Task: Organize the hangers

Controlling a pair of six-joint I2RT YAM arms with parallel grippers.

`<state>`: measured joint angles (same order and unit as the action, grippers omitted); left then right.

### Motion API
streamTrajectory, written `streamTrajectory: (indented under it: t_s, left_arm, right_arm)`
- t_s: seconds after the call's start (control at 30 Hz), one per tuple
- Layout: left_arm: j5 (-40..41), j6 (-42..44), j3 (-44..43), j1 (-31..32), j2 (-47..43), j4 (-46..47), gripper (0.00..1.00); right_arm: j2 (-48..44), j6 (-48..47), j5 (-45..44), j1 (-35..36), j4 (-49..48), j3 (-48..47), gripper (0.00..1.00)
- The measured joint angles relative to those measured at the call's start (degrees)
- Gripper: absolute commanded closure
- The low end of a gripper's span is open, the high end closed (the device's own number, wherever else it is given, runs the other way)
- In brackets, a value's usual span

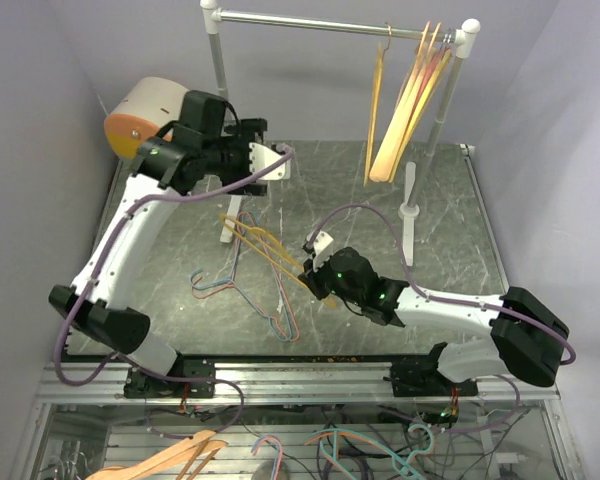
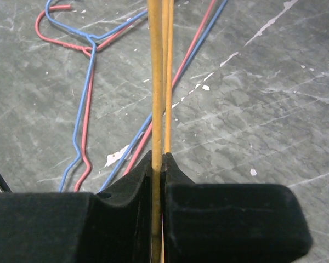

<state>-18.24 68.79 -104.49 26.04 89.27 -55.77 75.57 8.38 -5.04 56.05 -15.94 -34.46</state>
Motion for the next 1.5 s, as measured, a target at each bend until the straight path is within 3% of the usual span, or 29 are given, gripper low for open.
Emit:
streamTrajectory:
  t_s: [0.2,0.37,0.5,0.6,0.73,0.87,1.23,1.5]
  left_arm:
    - [6.67,-4.2,-6.78,1.07,-4.22,-2.21,0.02]
    - [21.24,-19.47,-8.79,1.36,-4.96,5.11,0.02]
    - [37.27,-34.12,-16.59,1.44,-4.96,13.57,0.02]
    - [48.19,-42.1,-22.95,1.44,-6.6,18.69,0.02]
    - [57.44,-49.16,-28.92,1.44,-10.23,19.87,0.02]
    - [61.68,-53.44,-32.81,0.59,-13.18,18.36,0.02]
    - [63.76,-58.55,-28.26,-3.76,-15.08,13.73,0.02]
    - [63.8,-58.73,-25.07,-3.89,-13.27,12.44,0.02]
  right_arm:
    - [-0.74,1.77,-2.47,0.24,0.44,0.09,1.0]
    - [-2.03,4.39,-11.5,3.82,2.58,-1.57,1.0]
    - [1.64,5.88,-27.26,11.21,8.66,-12.31,1.0]
    - [8.39,7.21,-41.13,15.72,13.27,-25.88,1.0]
    - [17.38,12.94,-55.91,18.1,22.16,-40.85,1.0]
    - [20.41,13.33,-62.53,17.66,24.87,-43.3,1.0]
    - [20.09,2.58,-57.61,3.65,18.67,-51.23,1.0]
    - [20.09,-3.26,-52.46,-0.37,15.78,-59.84,1.0]
